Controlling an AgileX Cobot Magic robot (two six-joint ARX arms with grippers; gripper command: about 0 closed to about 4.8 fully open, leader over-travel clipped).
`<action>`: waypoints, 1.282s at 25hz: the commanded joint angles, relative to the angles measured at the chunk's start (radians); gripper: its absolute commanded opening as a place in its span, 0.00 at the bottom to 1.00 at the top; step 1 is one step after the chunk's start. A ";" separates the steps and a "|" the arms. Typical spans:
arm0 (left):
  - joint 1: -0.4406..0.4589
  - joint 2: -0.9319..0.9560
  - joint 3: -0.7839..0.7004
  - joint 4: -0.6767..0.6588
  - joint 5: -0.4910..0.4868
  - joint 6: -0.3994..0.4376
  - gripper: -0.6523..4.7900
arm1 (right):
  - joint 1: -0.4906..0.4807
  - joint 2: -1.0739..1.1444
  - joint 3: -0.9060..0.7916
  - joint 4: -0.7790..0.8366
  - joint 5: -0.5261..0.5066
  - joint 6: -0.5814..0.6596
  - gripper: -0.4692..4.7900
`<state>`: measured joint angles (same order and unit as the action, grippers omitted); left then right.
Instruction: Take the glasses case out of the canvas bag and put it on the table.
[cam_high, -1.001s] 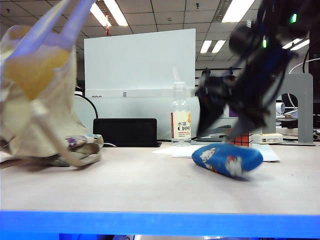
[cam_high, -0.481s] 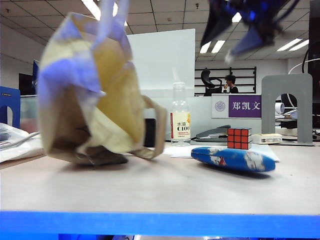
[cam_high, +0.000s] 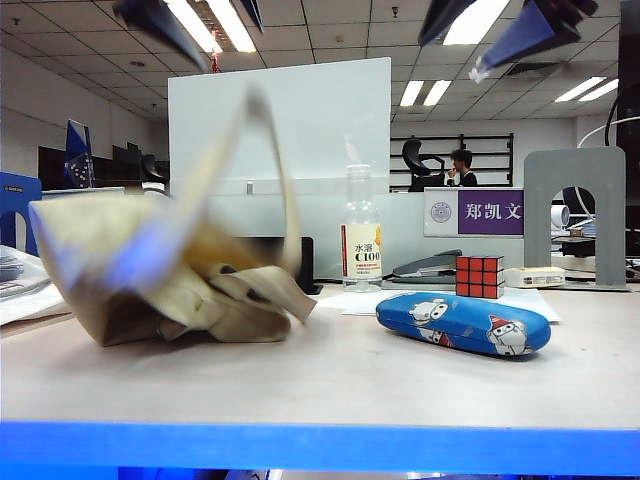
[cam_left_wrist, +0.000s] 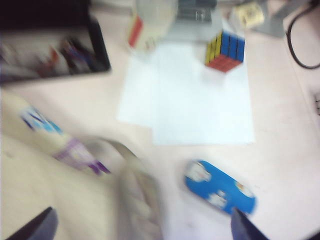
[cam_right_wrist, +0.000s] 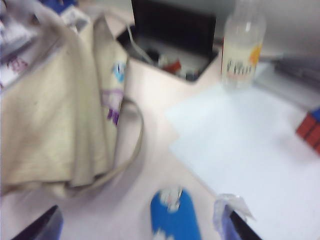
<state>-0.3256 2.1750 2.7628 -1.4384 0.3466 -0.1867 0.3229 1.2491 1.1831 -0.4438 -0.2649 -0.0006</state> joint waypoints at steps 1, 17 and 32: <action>-0.004 -0.024 -0.036 -0.009 0.085 -0.048 1.00 | 0.000 -0.015 0.003 -0.059 -0.024 0.002 0.87; -0.030 -0.388 -0.041 0.370 -0.344 0.103 0.43 | -0.004 -0.473 0.002 0.102 0.186 0.039 0.40; -0.076 -0.494 -0.069 0.206 -0.462 0.301 0.11 | 0.001 -1.245 -0.399 -0.235 0.571 0.099 0.07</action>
<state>-0.3832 1.7020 2.6862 -1.2572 -0.0597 0.1558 0.3252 0.0029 0.8005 -0.6586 0.2661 0.0566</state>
